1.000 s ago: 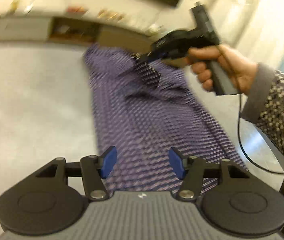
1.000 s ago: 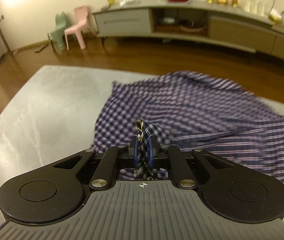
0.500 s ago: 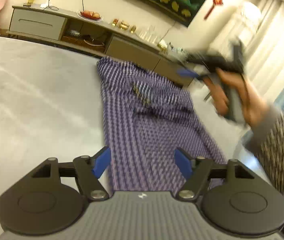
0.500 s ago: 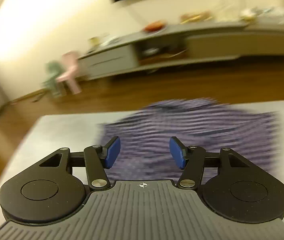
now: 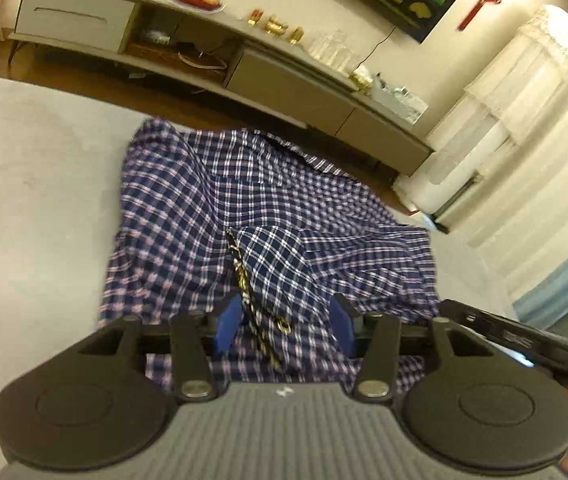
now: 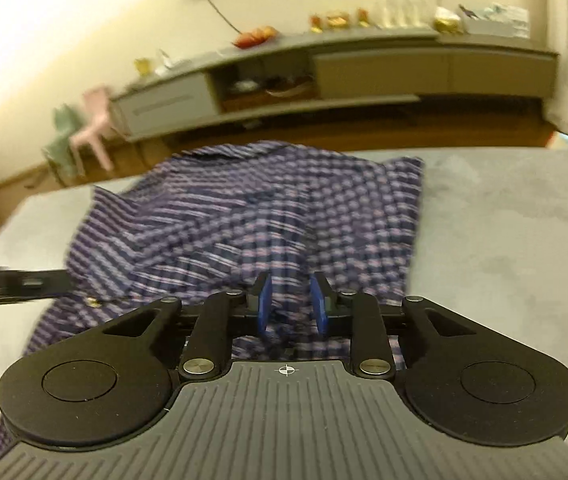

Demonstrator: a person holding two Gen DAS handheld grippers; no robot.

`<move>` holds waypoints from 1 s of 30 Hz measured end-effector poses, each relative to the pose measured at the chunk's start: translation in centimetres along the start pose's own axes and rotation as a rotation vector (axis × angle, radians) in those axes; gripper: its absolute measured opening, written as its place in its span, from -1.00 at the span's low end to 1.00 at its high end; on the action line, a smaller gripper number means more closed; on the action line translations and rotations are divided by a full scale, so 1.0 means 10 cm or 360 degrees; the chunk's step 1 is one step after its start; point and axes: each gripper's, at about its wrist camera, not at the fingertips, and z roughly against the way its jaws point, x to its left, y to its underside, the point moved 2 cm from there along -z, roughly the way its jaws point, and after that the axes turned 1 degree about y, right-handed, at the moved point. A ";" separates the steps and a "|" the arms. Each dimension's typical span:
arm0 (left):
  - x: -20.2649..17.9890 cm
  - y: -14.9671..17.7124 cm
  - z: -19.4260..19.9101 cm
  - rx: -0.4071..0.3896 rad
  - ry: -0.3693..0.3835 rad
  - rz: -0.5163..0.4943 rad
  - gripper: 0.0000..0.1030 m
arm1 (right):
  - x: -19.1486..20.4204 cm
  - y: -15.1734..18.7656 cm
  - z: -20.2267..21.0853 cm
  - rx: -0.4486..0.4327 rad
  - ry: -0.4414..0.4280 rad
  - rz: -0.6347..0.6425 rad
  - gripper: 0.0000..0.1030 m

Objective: Fold clothes

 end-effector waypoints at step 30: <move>0.53 0.69 0.68 0.0108 0.0035 -0.0157 -0.20 | 2.43 -0.82 -1.47 0.0305 -0.0151 0.0892 -1.00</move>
